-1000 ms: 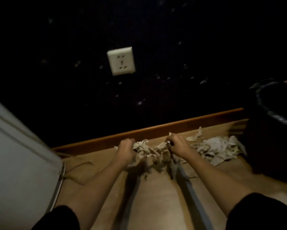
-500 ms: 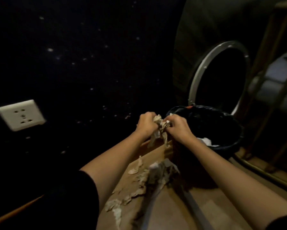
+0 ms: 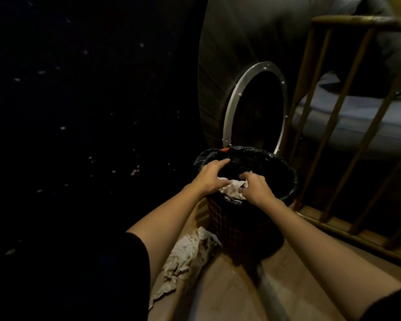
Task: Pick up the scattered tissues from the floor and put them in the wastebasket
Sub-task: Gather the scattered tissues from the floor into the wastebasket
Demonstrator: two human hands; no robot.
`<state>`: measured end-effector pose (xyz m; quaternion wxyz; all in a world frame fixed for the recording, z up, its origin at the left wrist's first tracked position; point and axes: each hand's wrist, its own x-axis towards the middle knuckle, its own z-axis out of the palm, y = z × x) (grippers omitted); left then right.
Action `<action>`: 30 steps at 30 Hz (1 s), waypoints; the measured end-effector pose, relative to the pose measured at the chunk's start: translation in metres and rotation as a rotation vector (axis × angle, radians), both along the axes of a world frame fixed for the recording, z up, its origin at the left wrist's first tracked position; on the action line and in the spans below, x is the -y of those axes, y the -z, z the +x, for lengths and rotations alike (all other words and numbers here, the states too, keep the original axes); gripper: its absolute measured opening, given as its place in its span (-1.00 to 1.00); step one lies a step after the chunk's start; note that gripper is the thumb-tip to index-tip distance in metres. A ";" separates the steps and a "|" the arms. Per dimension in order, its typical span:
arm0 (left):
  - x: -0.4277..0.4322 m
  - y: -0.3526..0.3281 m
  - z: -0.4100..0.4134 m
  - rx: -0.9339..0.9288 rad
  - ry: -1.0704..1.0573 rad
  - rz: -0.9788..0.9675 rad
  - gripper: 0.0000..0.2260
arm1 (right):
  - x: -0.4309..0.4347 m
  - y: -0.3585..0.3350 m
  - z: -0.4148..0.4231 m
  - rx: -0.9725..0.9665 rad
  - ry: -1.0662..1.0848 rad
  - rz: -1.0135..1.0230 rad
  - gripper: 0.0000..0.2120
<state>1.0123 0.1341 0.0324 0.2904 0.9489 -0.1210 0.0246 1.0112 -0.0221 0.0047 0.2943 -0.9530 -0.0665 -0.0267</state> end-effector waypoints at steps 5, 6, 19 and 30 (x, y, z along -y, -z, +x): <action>-0.067 0.001 -0.040 0.170 -0.099 -0.023 -0.68 | -0.070 0.009 -0.033 0.374 -0.191 0.026 -0.81; -0.087 0.003 -0.057 0.167 -0.096 0.000 -0.71 | -0.088 0.016 -0.042 0.397 -0.270 0.021 -0.82; -0.294 0.179 -0.356 -0.323 -0.711 0.067 -0.73 | -0.286 0.190 -0.220 -0.108 -0.886 0.027 -0.78; -0.293 0.273 -0.530 -0.574 -0.819 -0.007 -0.62 | -0.366 0.244 -0.298 -0.146 -1.091 -0.215 -0.44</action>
